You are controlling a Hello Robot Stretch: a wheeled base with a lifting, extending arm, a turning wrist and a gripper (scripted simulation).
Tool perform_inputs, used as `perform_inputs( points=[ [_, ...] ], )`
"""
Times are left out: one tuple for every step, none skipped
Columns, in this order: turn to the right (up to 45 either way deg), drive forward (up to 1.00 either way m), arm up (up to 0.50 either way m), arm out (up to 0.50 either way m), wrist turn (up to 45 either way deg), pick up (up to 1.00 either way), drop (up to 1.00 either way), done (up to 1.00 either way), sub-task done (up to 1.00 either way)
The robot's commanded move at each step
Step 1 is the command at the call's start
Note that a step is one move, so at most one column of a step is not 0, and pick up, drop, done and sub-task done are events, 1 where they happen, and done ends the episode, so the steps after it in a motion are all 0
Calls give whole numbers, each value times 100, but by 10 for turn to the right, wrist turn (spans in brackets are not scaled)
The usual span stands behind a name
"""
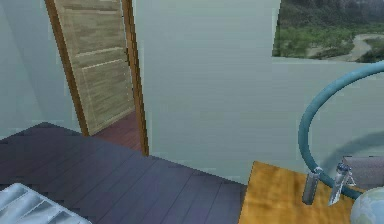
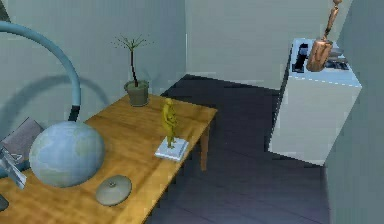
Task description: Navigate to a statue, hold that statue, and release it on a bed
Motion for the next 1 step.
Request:
perform_inputs(
  points=[
    [0,0,22,0,0,0,0,0,0]
  ],
)
